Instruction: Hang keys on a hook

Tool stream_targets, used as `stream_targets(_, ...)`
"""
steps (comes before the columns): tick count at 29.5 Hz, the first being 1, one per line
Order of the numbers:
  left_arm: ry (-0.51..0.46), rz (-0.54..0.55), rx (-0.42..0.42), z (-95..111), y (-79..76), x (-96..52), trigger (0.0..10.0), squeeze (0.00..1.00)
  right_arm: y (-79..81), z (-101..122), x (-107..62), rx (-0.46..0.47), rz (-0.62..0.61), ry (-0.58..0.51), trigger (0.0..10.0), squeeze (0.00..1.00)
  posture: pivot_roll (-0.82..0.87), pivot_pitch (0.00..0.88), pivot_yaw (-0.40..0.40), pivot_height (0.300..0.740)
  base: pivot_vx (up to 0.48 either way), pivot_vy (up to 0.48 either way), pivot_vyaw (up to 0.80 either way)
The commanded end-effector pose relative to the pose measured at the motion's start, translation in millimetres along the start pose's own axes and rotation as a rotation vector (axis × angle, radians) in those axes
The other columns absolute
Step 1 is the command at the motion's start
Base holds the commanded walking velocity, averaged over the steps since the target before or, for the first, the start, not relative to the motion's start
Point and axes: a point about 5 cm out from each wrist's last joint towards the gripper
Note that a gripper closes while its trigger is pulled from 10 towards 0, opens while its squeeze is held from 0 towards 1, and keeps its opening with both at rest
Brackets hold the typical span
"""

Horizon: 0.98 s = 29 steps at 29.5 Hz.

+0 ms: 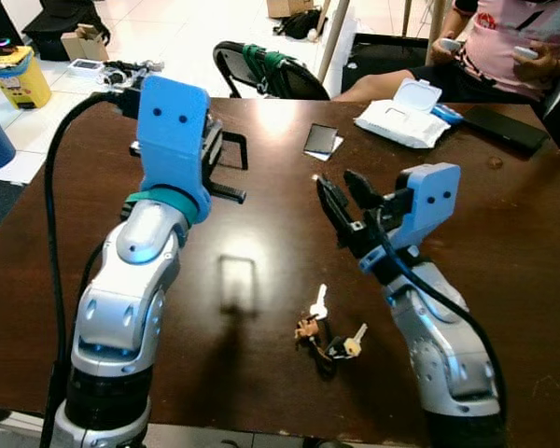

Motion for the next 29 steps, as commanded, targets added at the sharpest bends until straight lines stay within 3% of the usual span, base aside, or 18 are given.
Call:
stream_targets(1, -0.036, 0.063, -0.006, 1, 10.9, -3.5, 10.0, 0.00, -2.0, 0, 3.0, -0.021, -0.043, -0.021, 10.0, 0.00, 0.08, 0.049, 0.109, 0.740, 0.000, 0.000, 0.00)
stream_targets(5, -0.052, 0.097, 0.017, 0, 17.6, -4.1, 10.0, 0.00, -3.0, 1, 4.5, -0.044, -0.071, -0.043, 10.0, 0.00, 0.08, 0.047, 0.108, 0.740, 0.000, 0.000, 0.00)
stream_targets(8, -0.063, 0.134, 0.118, -6, 28.2, -4.7, 10.0, 0.00, -2.4, 3, 6.0, -0.125, -0.111, -0.067, 10.0, 0.00, 0.08, 0.033, 0.102, 0.740, 0.000, 0.000, 0.00)
stream_targets(11, -0.056, 0.141, 0.135, -8, 30.8, -6.6, 10.0, 0.00, 0.8, 3, 9.3, -0.157, -0.097, -0.078, 10.0, 0.00, 0.09, 0.014, 0.093, 0.740, -0.191, 0.000, 0.00)
stream_targets(29, -0.075, 0.140, 0.150, -11, 30.2, -6.3, 10.0, 0.00, -0.9, -4, 16.7, -0.198, -0.110, -0.081, 10.0, 0.00, 0.09, 0.002, 0.090, 0.740, -0.350, 0.000, 0.00)
Point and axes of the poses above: a point about 5 cm out from each wrist's last joint towards the gripper, its own x axis pointing out of the wrist towards the gripper, its own z axis along the axis of the wrist's last joint, y = z × x, and after that the axes turned 6 degrees about -x, right-handed
